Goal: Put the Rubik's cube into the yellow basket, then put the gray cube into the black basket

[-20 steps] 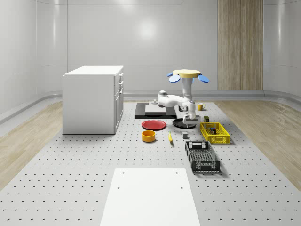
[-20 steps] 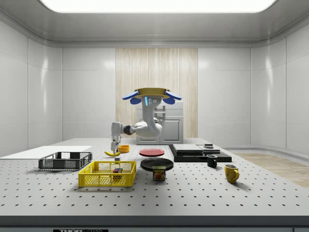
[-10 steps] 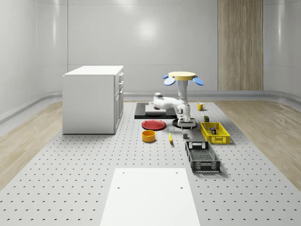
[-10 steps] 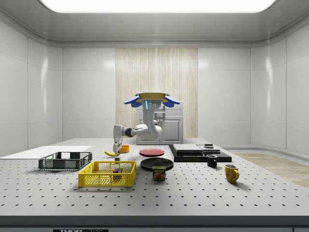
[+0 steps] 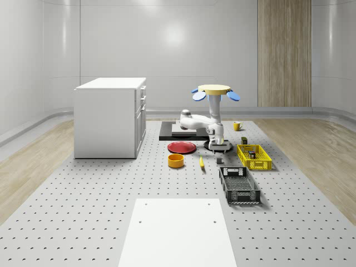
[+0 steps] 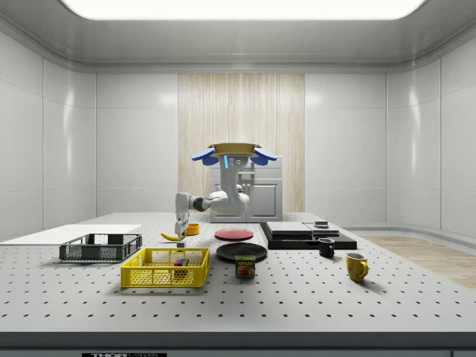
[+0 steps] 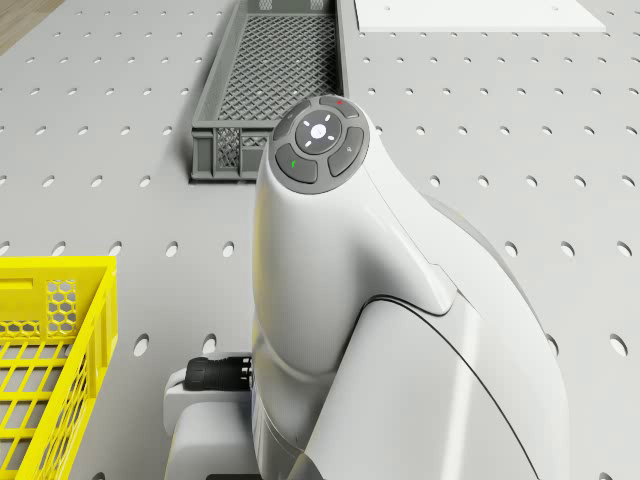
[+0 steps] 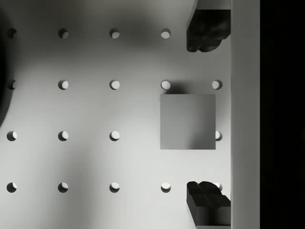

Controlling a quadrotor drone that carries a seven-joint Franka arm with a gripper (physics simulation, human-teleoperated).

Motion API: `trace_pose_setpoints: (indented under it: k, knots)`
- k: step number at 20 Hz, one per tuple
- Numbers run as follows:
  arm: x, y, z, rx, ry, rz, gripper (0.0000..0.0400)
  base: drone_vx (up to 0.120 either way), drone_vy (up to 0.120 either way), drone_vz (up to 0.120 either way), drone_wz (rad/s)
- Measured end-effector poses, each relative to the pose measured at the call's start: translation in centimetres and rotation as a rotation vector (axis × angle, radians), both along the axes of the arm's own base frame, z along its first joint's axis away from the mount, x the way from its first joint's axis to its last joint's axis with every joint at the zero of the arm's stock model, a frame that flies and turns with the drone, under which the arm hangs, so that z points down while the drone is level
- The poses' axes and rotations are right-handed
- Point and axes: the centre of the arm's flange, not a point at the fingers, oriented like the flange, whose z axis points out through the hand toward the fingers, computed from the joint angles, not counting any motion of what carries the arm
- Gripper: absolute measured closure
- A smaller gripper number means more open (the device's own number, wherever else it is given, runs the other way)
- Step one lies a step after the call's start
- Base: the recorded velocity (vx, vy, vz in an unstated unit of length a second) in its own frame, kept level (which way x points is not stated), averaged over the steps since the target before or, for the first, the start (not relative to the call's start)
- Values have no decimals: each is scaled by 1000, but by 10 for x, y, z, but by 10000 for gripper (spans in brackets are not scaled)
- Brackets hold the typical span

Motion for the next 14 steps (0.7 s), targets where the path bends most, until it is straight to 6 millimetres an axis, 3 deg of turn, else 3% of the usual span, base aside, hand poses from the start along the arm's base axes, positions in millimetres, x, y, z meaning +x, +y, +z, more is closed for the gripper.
trace_pose_setpoints:
  k: [8,14]
  knots:
    - [0,0,30,0,0,0,0,0,0,0,0]
    - [0,5,39,0,0,0,0,0,0,0,0]
